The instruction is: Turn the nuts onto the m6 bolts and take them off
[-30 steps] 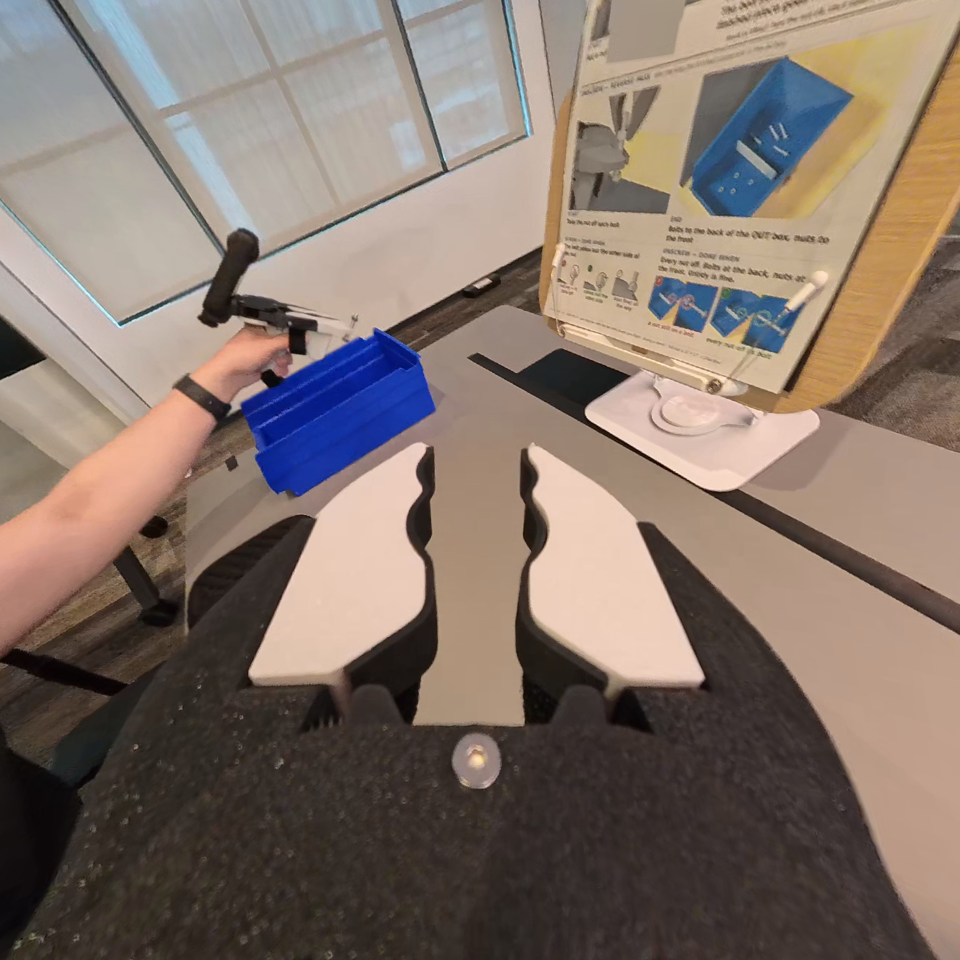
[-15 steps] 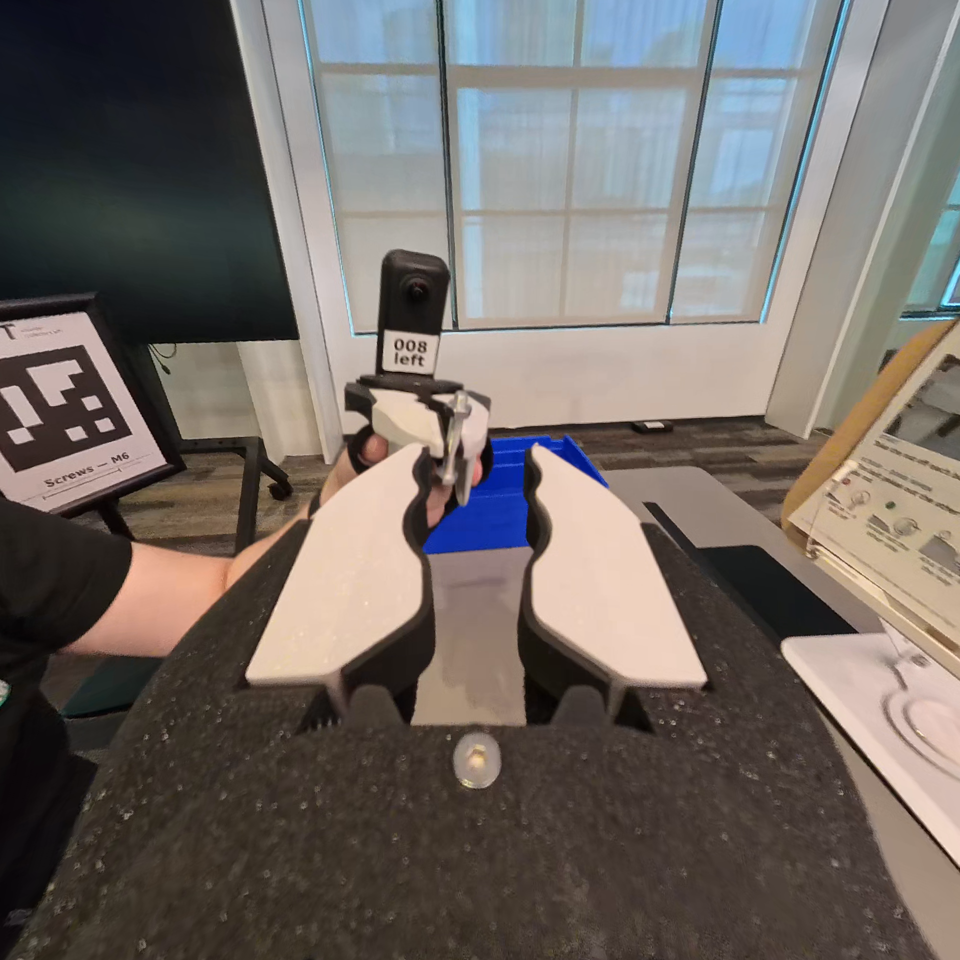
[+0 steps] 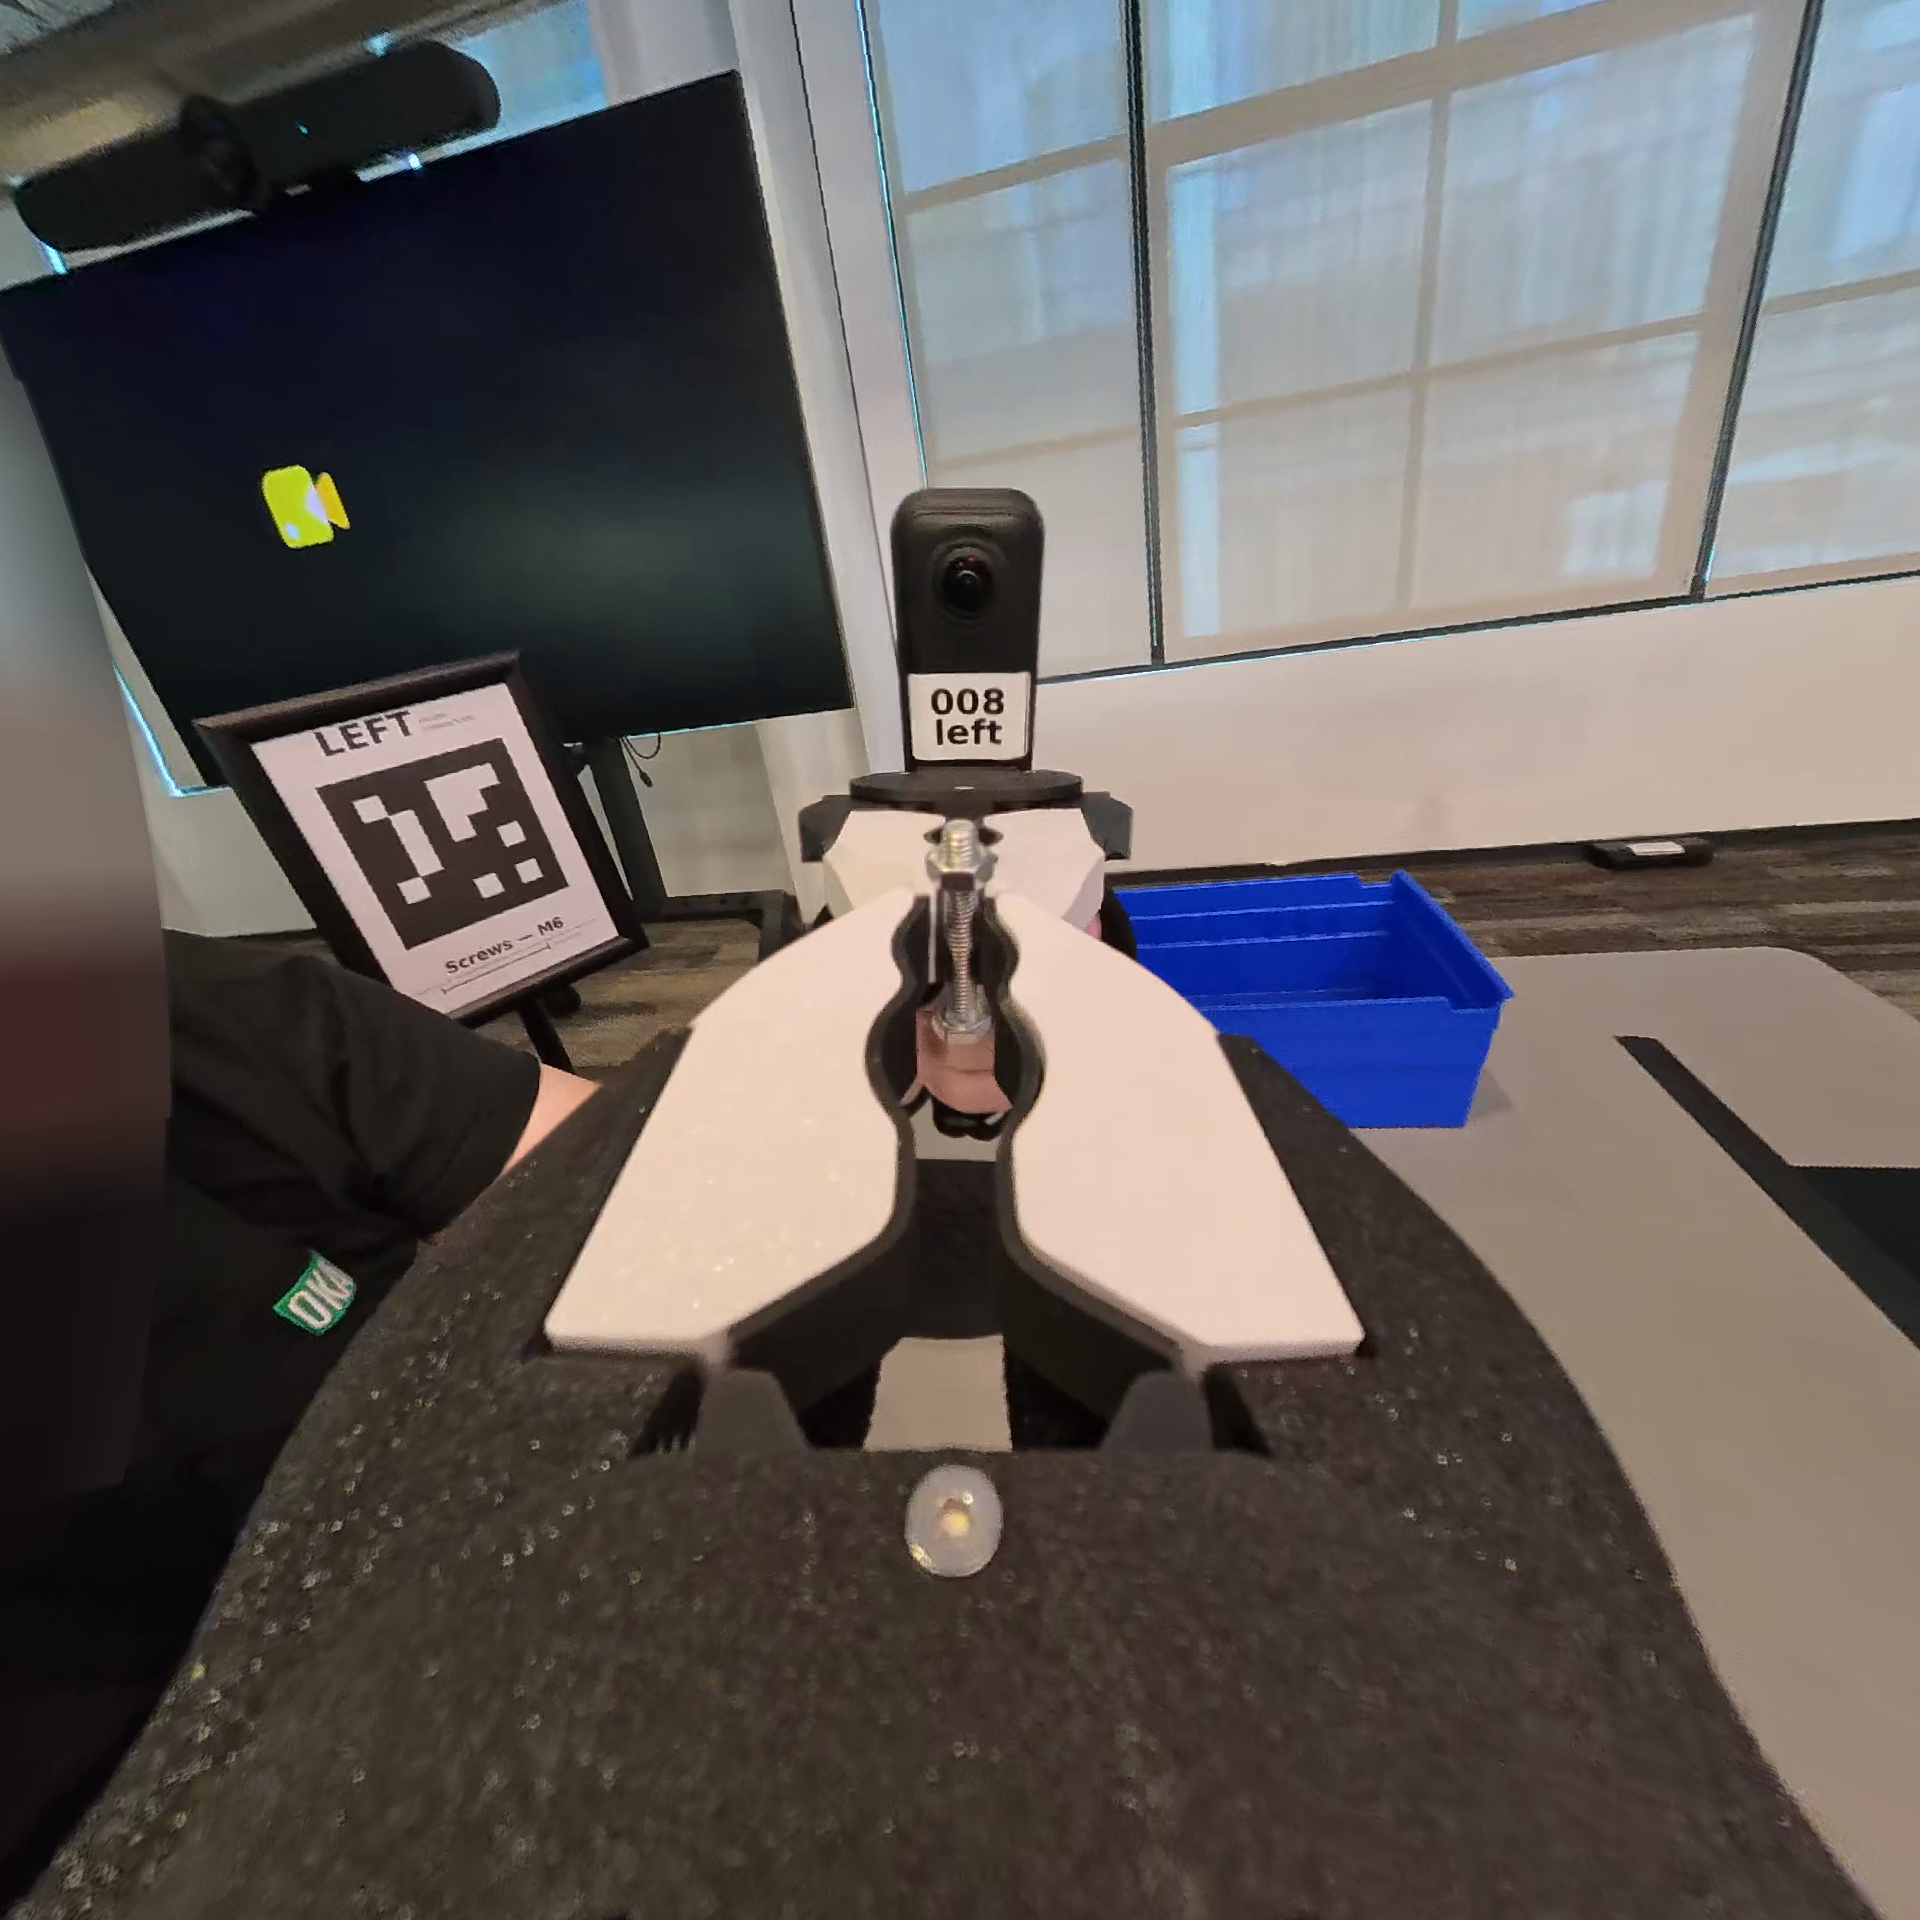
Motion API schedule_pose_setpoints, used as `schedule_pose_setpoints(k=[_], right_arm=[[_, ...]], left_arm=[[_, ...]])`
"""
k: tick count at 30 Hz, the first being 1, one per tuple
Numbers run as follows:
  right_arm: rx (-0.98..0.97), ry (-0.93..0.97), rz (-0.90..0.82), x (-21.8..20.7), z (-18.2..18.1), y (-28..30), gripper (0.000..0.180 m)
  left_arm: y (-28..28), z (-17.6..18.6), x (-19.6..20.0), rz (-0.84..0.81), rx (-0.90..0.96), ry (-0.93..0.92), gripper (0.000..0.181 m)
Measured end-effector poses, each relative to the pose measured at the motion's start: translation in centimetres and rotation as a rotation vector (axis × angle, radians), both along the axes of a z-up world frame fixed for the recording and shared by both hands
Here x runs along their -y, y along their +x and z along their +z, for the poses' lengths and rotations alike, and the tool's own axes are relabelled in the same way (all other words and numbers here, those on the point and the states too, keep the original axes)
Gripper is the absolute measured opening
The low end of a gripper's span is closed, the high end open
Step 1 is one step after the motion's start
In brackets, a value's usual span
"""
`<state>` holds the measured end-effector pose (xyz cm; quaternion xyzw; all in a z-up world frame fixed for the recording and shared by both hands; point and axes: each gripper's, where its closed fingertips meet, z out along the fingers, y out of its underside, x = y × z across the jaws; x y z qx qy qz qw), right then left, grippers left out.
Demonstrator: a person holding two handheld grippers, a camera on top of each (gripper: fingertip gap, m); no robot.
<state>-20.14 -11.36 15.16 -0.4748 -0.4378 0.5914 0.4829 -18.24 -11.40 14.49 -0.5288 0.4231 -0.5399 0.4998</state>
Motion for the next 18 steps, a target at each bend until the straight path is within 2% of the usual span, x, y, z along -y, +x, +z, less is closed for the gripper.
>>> schedule_pose_setpoints(k=[7,13,16,18], right_arm=[[0.025,0.018,-0.009,-0.1,-0.3,0.0,0.005],[0.069,0.024,-0.049,-0.3,-0.3,0.7,0.005],[0.103,0.043,-0.084,-0.7,-0.7,0.8,0.005],[0.117,0.046,-0.098,-0.9,-0.9,0.9,0.005]], left_arm=[[0.2,-0.4,-0.1,-0.005,-0.021,-0.019,0.005],[1.1,-1.7,-0.8,-0.002,-0.21,0.018,0.029],[2.0,-1.8,-1.1,-0.018,-0.23,0.021,0.028],[2.3,-2.0,-1.2,-0.045,-0.235,0.005,0.018]])
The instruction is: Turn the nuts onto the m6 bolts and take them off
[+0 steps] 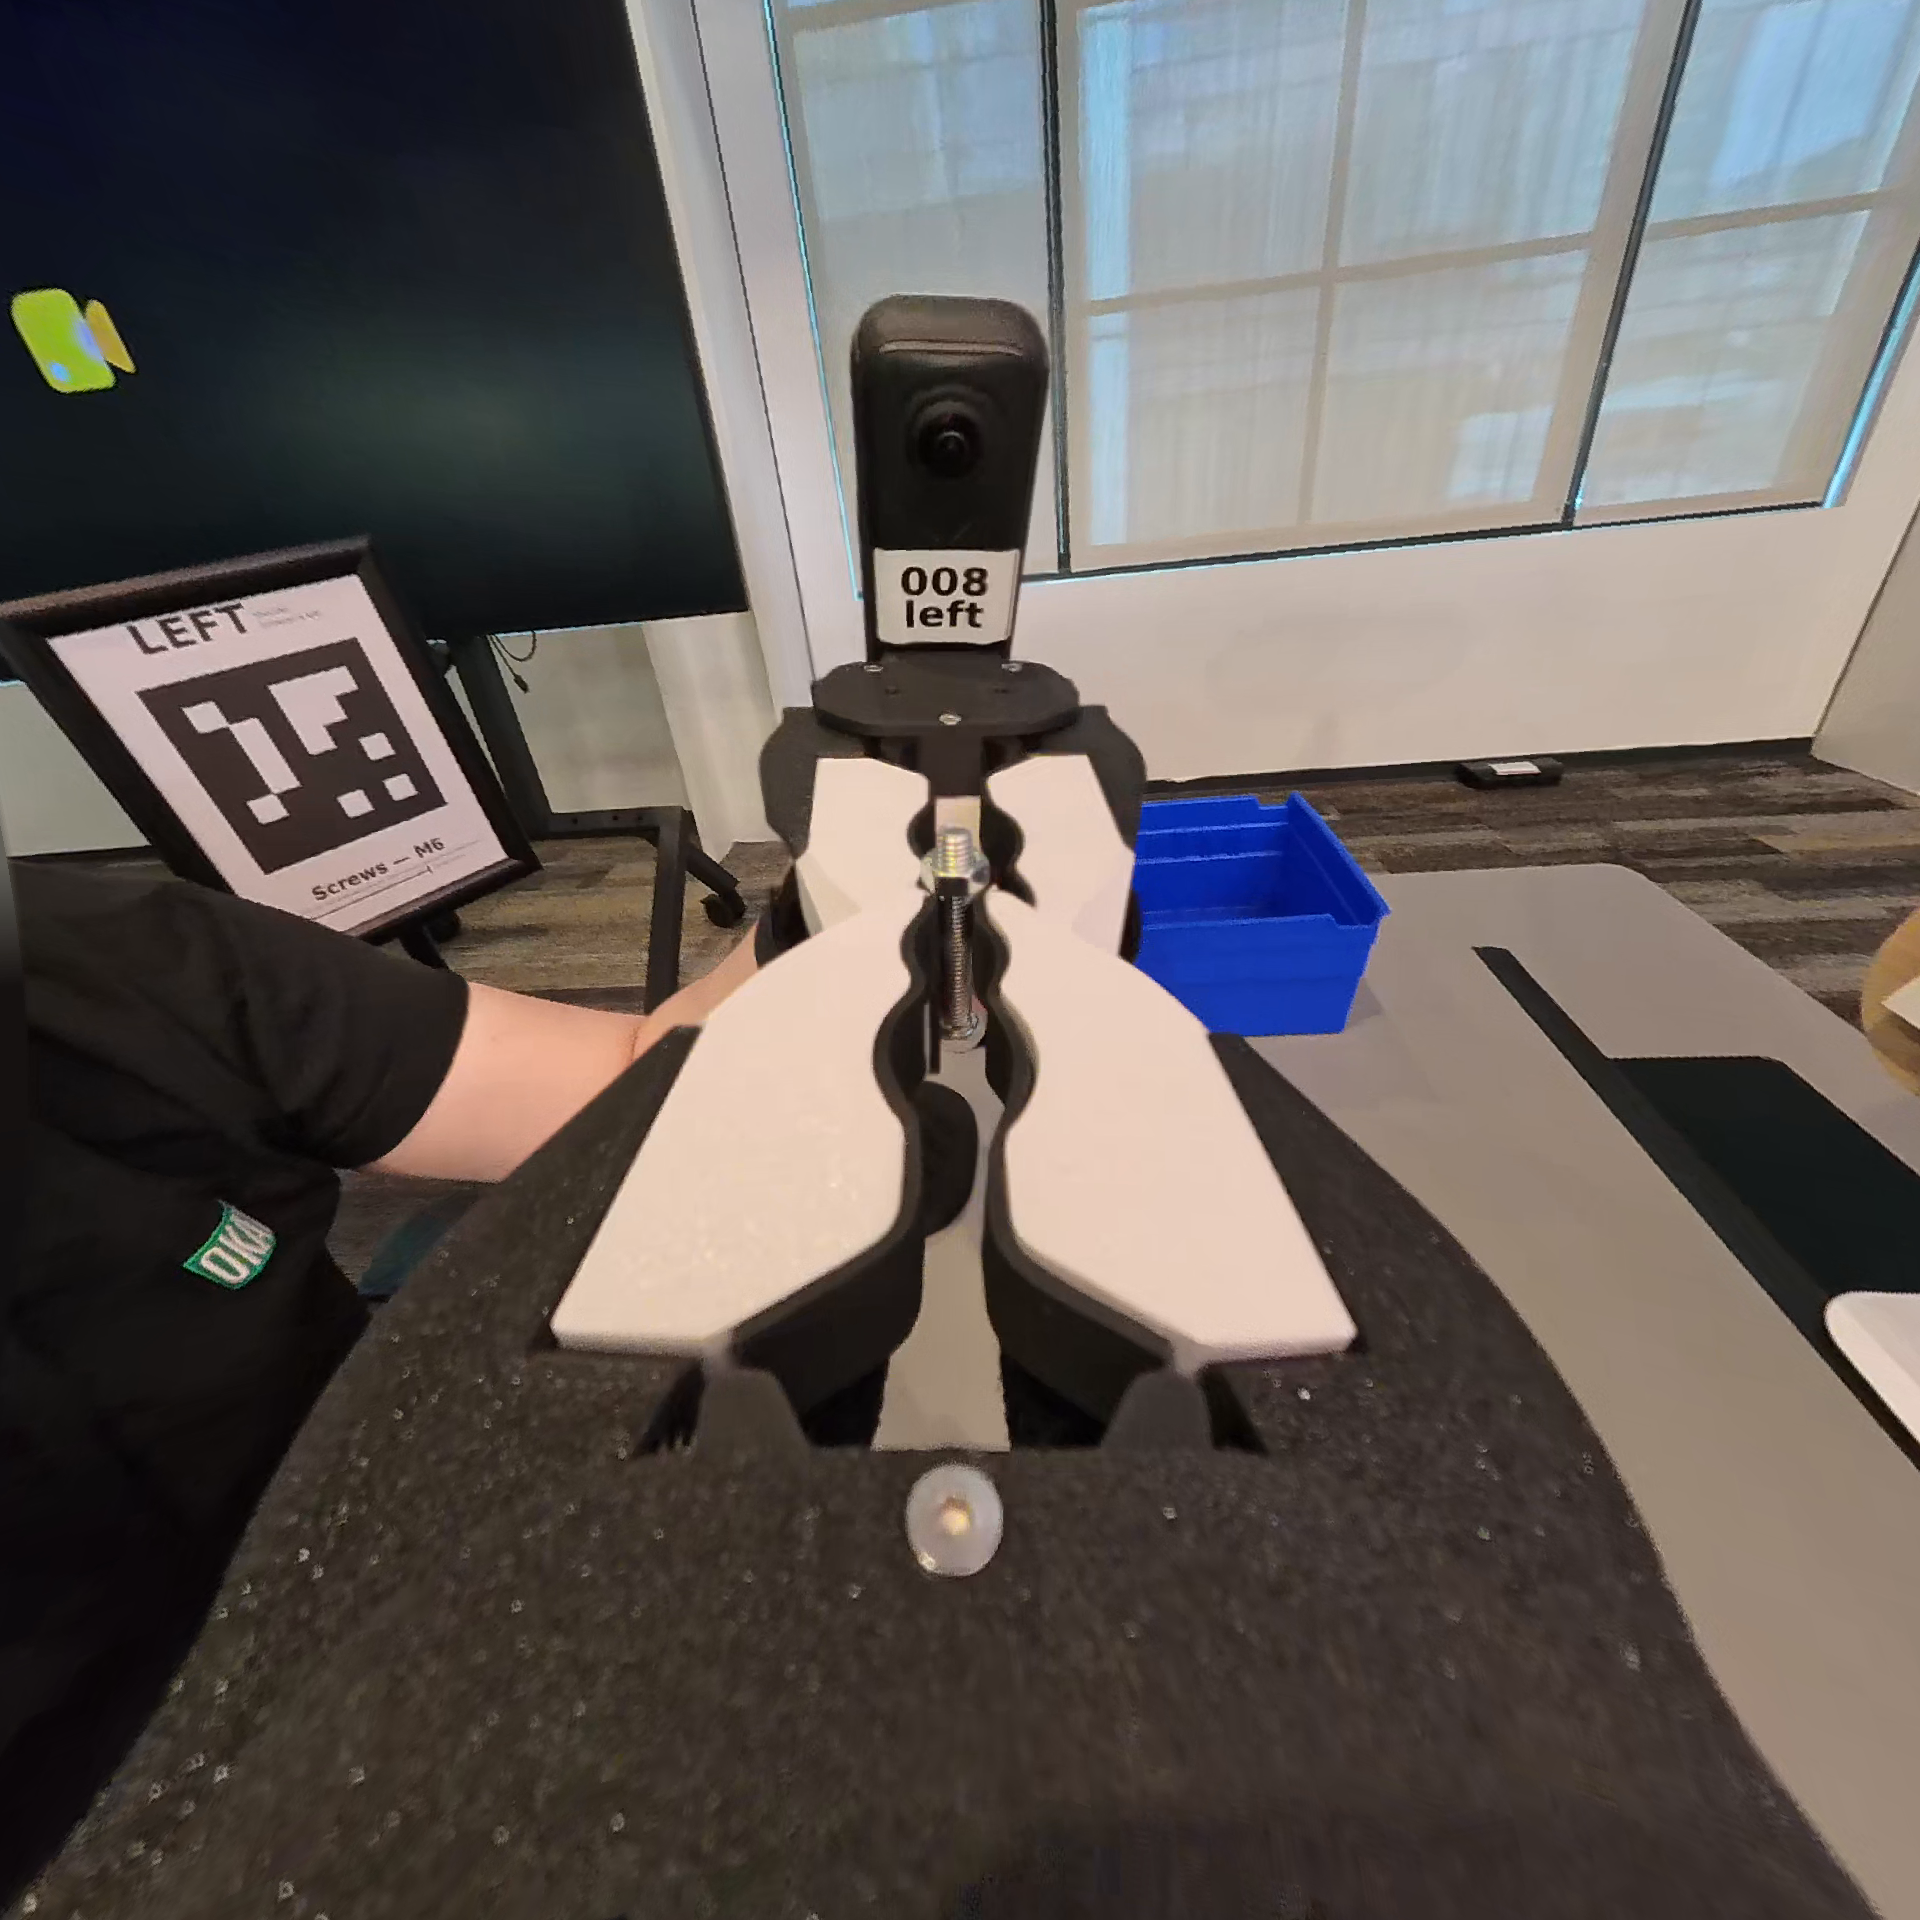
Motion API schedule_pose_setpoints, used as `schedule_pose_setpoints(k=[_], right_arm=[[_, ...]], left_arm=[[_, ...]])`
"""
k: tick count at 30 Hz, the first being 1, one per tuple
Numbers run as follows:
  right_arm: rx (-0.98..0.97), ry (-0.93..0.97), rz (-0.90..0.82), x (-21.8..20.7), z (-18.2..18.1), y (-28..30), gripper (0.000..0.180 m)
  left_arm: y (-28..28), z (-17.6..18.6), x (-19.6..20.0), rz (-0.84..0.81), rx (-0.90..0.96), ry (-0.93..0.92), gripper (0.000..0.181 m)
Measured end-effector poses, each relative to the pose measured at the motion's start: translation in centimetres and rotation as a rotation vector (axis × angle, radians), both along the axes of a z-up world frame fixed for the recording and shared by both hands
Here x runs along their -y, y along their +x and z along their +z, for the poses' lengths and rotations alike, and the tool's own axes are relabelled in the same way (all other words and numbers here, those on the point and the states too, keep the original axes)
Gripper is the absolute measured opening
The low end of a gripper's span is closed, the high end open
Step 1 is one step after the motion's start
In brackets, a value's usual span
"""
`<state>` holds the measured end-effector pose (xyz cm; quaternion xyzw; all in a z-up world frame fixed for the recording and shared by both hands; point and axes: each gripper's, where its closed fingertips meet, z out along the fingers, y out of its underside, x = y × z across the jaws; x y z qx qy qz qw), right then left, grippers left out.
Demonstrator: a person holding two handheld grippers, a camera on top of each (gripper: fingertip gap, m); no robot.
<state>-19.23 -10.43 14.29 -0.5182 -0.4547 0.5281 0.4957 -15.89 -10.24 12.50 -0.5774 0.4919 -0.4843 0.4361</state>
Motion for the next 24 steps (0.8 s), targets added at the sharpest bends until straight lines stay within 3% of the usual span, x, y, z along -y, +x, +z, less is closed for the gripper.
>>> schedule_pose_setpoints(k=[8,15,17,24], right_arm=[[0.019,-0.05,-0.022,-1.2,-1.2,-0.2,0.005],[0.001,-0.085,-0.003,-1.2,-1.5,-0.3,0.008],[0.008,-0.085,-0.039,-1.3,-1.4,0.1,0.026],[0.093,0.046,-0.336,-3.0,-0.3,2.6,0.028]], left_arm=[[-0.9,-0.8,-0.5,-0.078,0.064,-0.125,0.005],[-1.2,-1.2,-0.6,-0.055,0.079,-0.092,0.005],[-1.4,-1.3,-0.8,-0.033,0.082,-0.05,0.005],[-1.6,-1.4,-3.0,0.193,0.036,0.178,0.005]])
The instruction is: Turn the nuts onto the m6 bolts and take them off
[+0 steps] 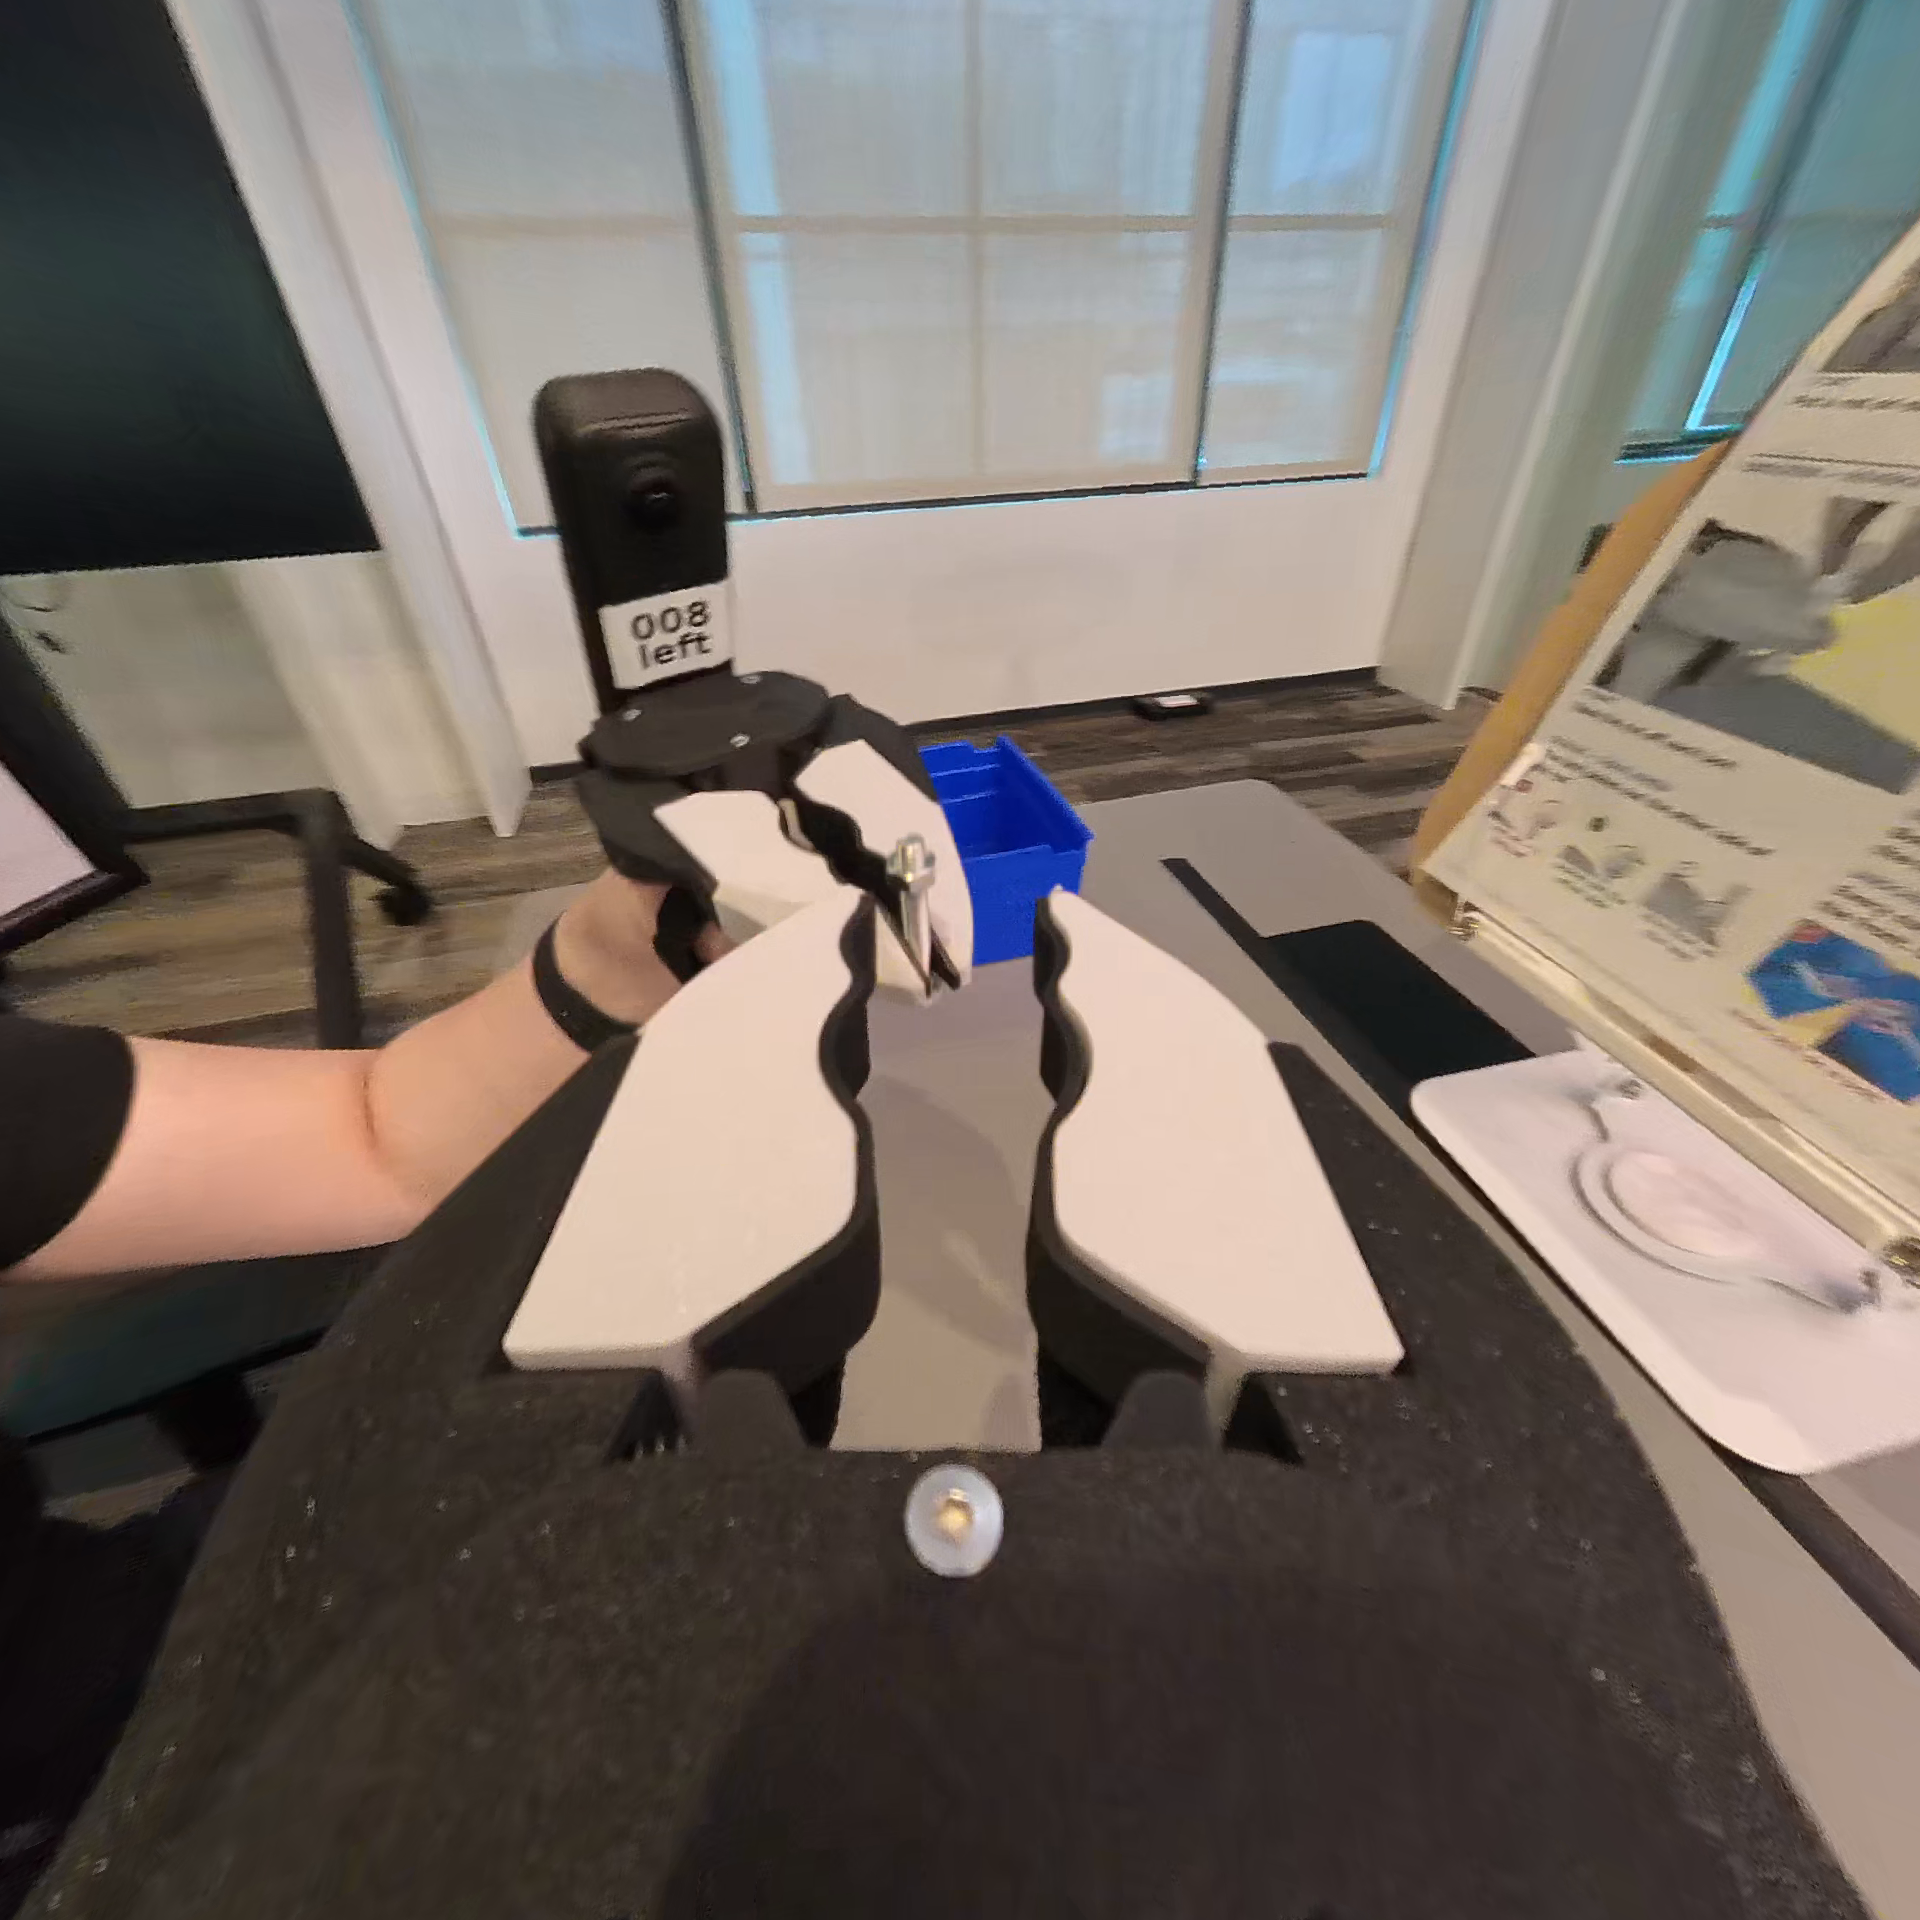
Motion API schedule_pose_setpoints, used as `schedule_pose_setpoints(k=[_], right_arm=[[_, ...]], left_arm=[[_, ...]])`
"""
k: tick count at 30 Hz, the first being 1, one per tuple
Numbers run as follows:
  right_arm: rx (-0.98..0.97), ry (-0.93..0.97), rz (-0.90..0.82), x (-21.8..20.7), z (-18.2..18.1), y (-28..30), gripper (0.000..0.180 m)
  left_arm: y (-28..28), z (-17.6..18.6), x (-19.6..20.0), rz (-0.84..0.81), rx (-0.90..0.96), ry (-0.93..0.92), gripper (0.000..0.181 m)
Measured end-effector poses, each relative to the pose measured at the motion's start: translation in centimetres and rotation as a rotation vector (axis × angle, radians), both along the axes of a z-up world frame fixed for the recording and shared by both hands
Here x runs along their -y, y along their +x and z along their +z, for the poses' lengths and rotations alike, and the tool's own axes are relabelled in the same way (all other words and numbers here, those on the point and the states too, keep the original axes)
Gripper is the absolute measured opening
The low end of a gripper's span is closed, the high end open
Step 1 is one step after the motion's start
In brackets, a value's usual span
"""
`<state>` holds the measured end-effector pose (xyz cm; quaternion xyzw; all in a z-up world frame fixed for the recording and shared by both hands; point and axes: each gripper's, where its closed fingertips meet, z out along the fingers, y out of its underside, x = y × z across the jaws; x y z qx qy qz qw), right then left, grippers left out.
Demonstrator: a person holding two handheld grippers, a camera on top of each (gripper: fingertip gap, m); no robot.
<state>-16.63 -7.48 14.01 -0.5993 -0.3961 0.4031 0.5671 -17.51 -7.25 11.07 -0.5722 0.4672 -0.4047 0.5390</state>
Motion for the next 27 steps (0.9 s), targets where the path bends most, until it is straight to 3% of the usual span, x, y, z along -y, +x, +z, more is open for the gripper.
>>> schedule_pose_setpoints(k=[6,17,22,27], right_arm=[[0.07,-0.013,-0.092,-0.5,-0.8,-0.4,0.031],[0.099,-0.03,-0.102,-0.8,-1.0,0.8,0.027],[0.233,-0.179,-0.164,-0.7,-3.3,1.9,0.029],[0.226,-0.299,-0.268,-2.0,-4.4,3.0,0.035]], left_arm=[[1.2,-0.5,0.1,0.041,-0.022,0.037,0.005],[1.0,-0.6,0.0,0.044,-0.017,0.022,0.005],[1.7,-3.4,-1.4,0.098,-0.14,0.045,0.005],[3.3,-5.7,-2.2,0.146,-0.191,0.041,0.005]])
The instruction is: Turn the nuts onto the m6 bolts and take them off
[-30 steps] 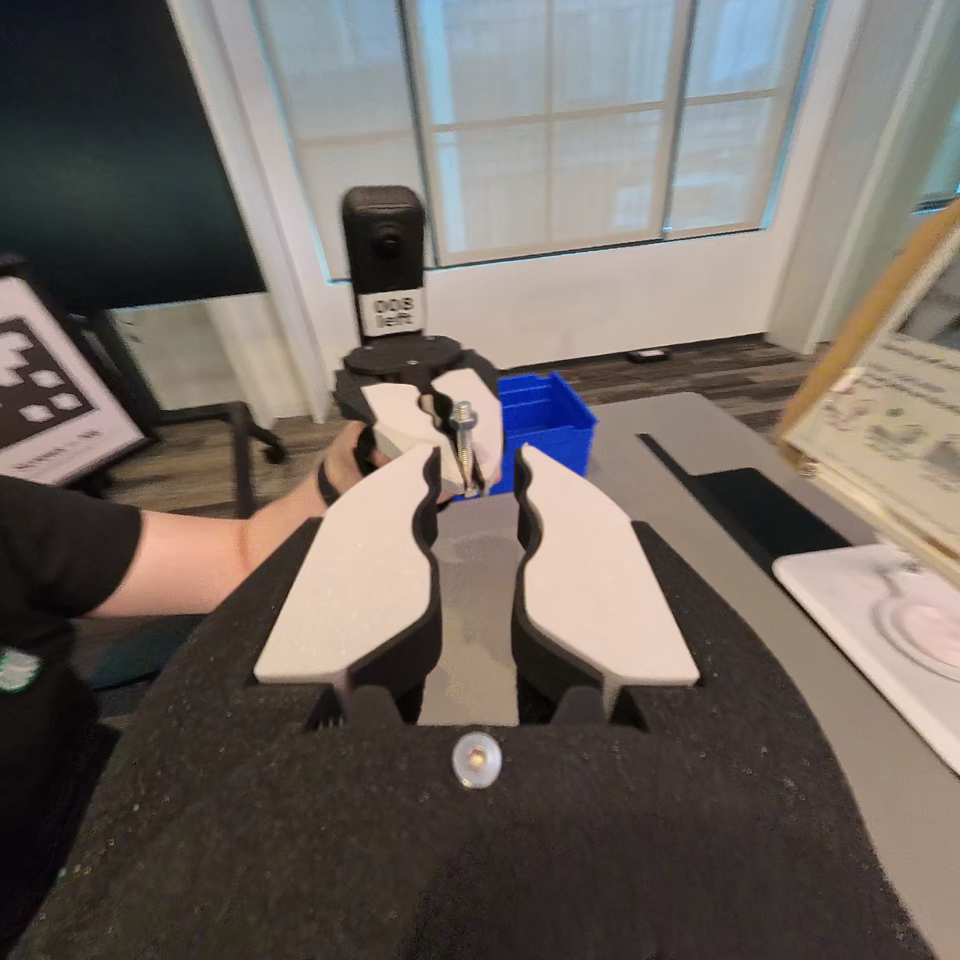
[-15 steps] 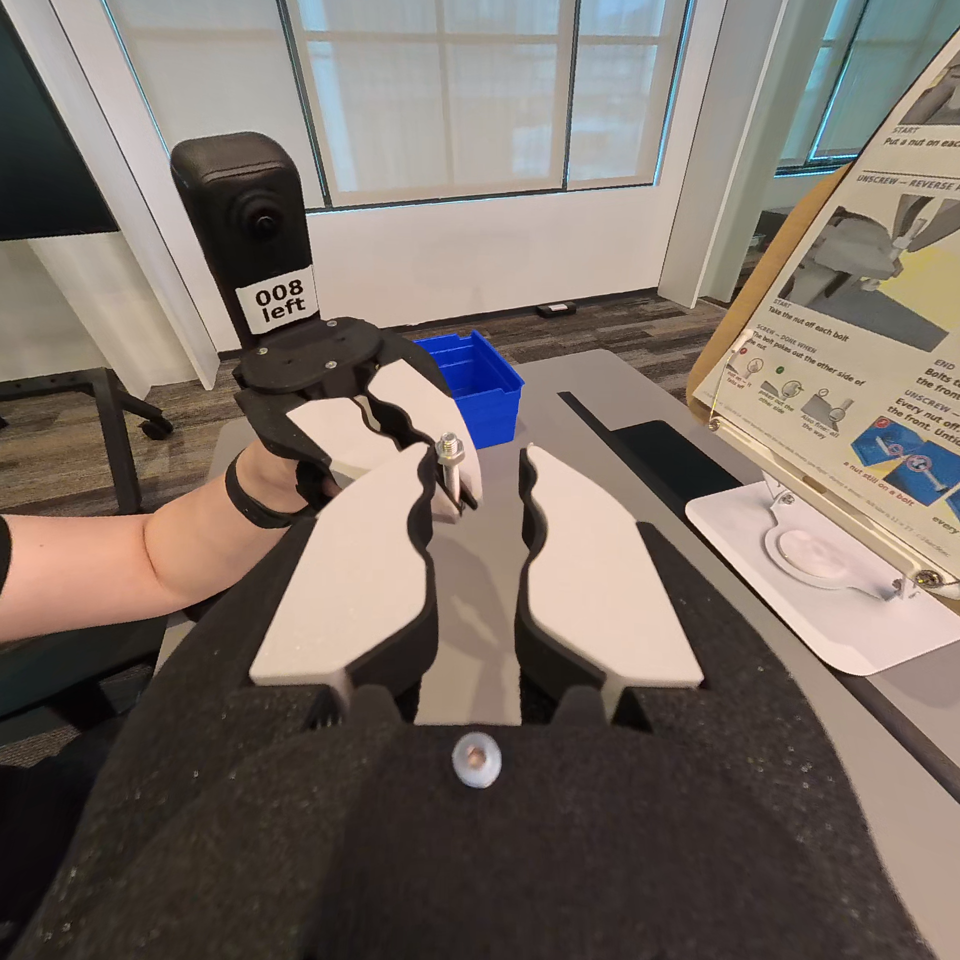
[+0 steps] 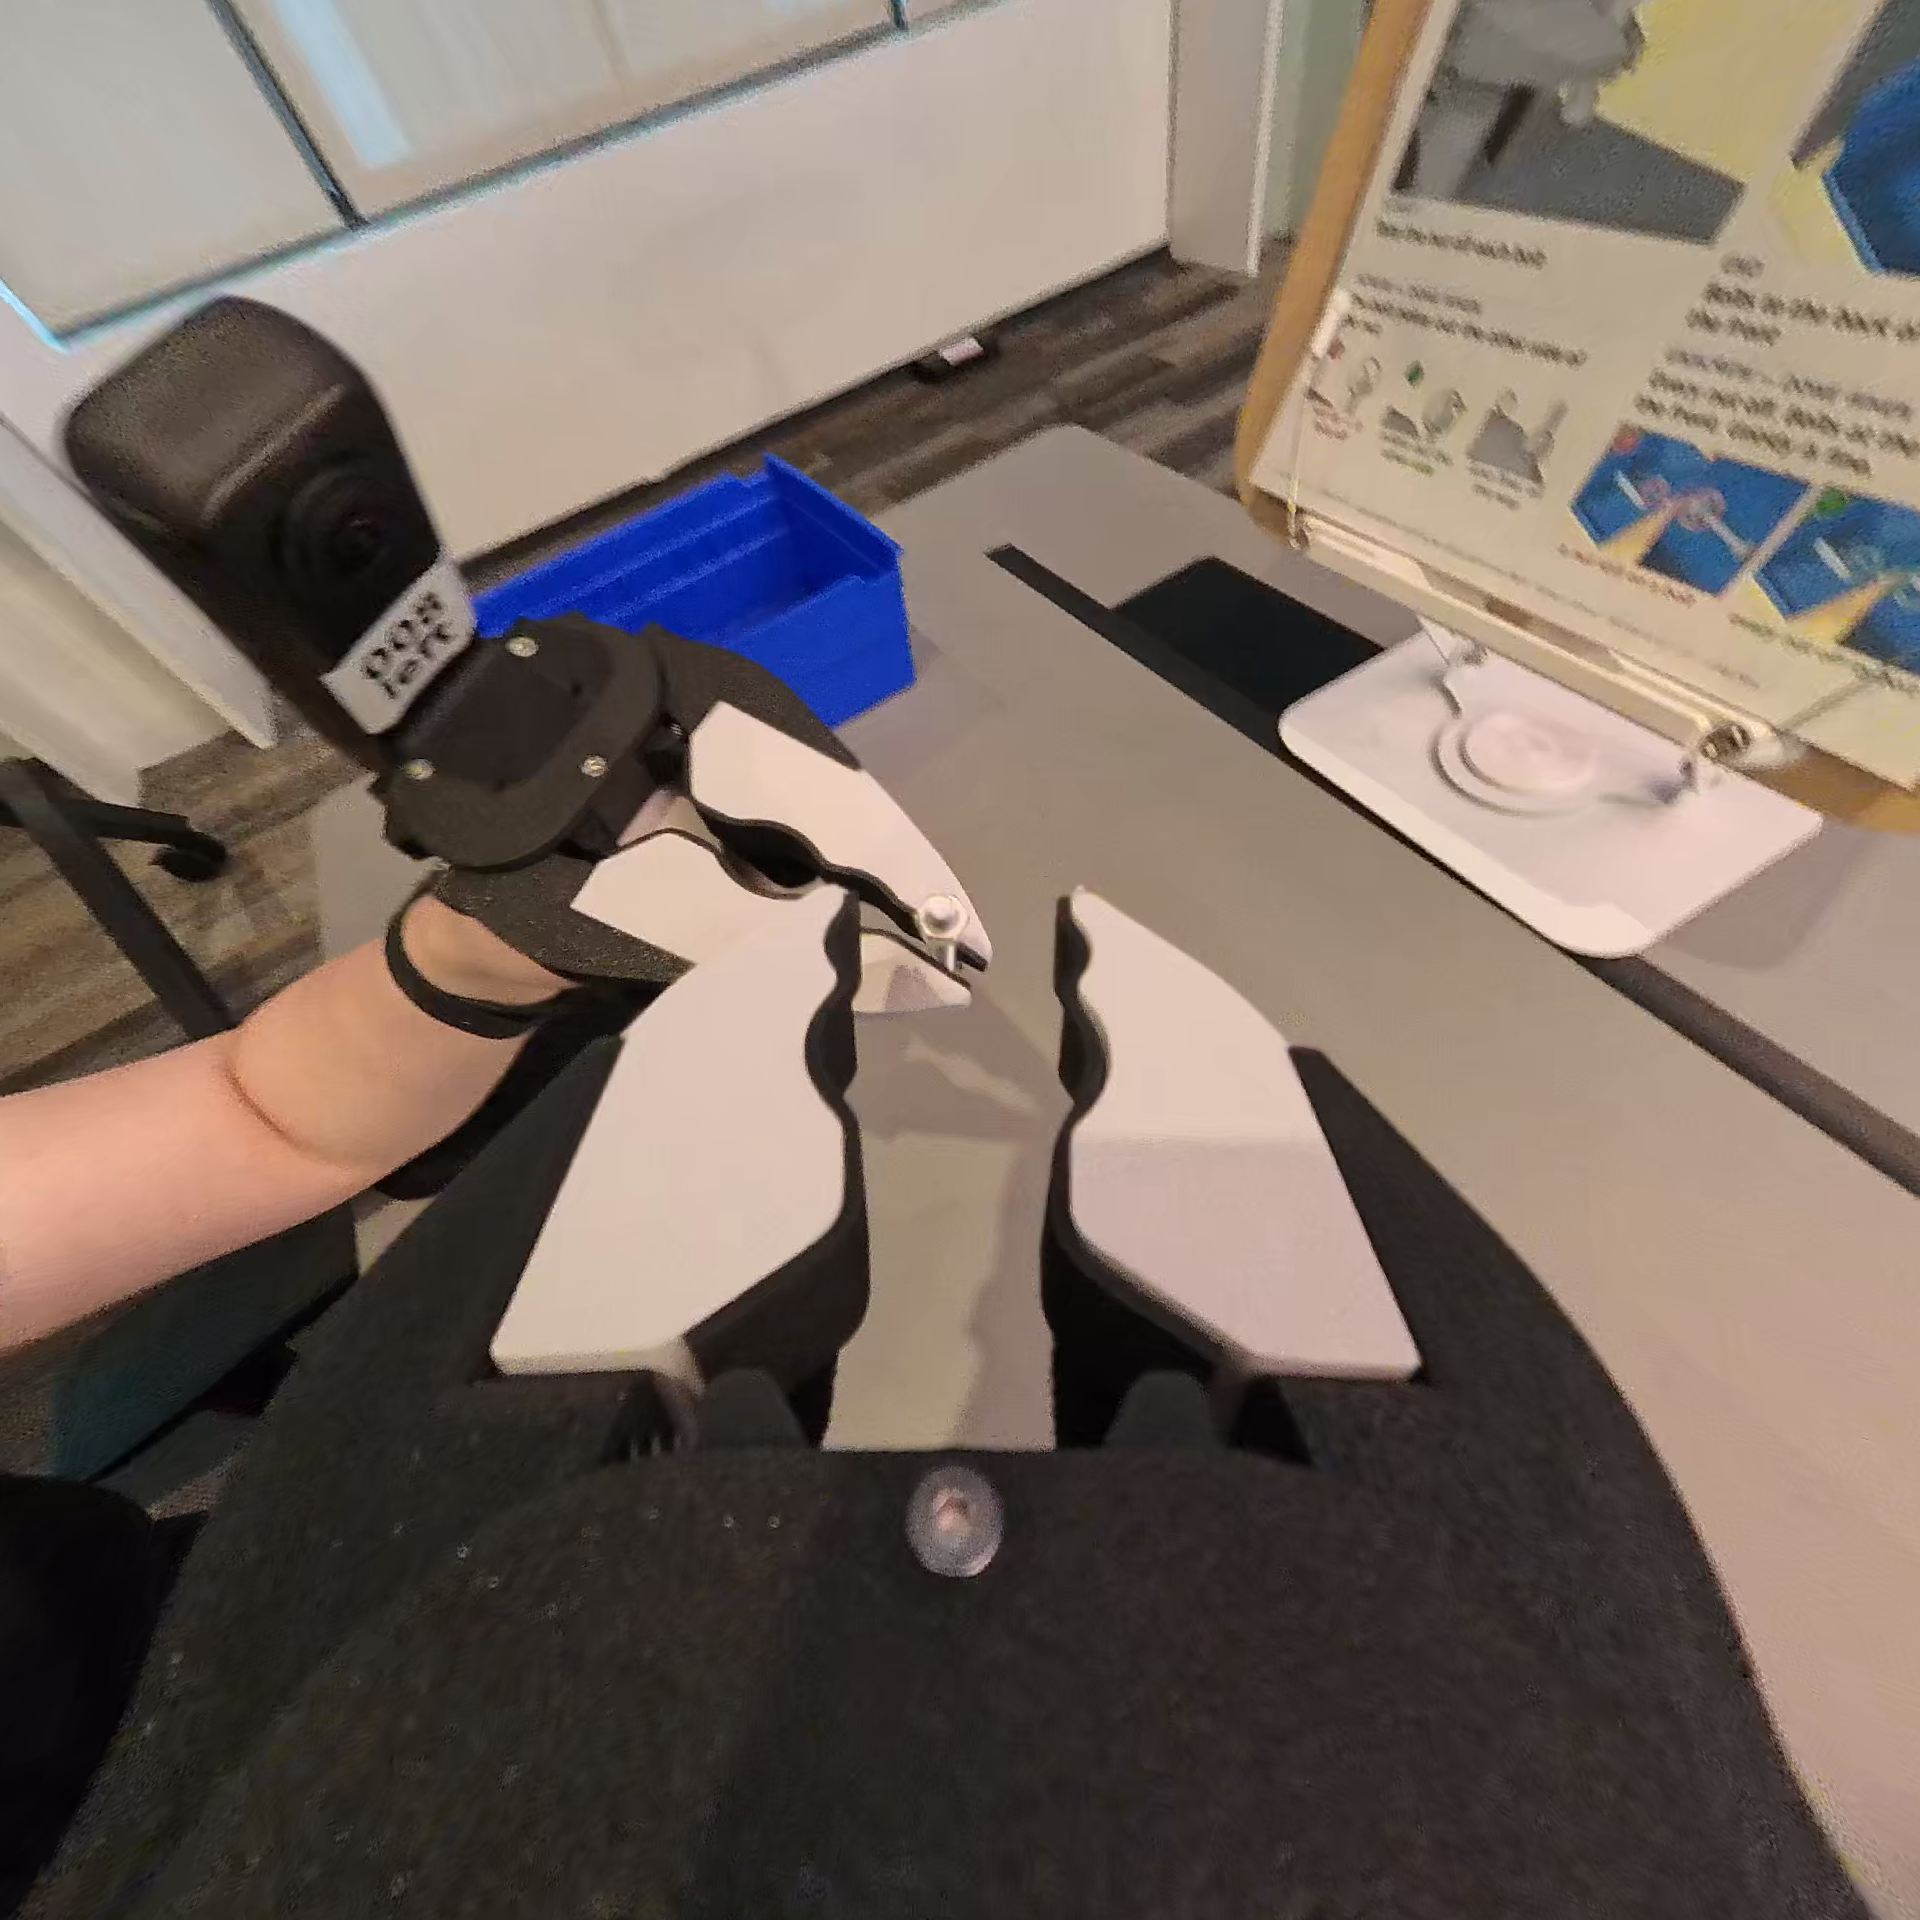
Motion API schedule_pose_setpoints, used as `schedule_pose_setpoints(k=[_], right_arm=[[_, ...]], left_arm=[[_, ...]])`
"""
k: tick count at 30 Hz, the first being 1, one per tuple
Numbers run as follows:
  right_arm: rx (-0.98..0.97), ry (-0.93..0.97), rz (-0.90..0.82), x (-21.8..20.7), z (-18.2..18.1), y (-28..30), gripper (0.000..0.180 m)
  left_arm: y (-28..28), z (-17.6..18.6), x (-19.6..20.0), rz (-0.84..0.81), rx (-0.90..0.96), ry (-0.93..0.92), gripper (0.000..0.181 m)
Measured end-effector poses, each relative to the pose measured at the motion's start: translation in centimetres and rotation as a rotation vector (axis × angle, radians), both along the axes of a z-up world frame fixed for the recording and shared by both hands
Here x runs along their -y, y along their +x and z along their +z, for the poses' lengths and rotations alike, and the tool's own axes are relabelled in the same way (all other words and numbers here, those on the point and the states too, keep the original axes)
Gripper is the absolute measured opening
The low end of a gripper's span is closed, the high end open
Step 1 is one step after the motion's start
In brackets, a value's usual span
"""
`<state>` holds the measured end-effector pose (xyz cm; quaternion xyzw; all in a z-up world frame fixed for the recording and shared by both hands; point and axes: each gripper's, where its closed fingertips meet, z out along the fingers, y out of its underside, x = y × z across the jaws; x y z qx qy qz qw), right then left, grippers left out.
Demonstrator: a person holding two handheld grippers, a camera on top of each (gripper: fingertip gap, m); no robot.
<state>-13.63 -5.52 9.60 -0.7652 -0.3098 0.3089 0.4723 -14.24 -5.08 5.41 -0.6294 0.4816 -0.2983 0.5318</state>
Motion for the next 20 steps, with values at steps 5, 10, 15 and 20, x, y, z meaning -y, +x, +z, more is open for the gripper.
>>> schedule_pose_setpoints(k=[5,10,15,20], right_arm=[[0.147,-0.113,-0.055,-0.2,-2.9,1.5,0.04],[0.205,-0.258,-0.034,-0.7,-6.0,2.0,0.043],[0.267,-0.288,-0.041,-0.7,-7.2,2.4,0.039],[0.287,-0.258,-0.033,-0.2,-6.7,2.6,0.038]], left_arm=[[1.0,-2.7,-0.2,0.025,-0.138,0.05,0.005],[1.9,-4.3,0.0,0.026,-0.194,0.06,0.005],[1.8,-4.3,-0.1,0.037,-0.208,0.08,0.005],[1.9,-4.3,-0.1,0.02,-0.184,0.047,0.005]])
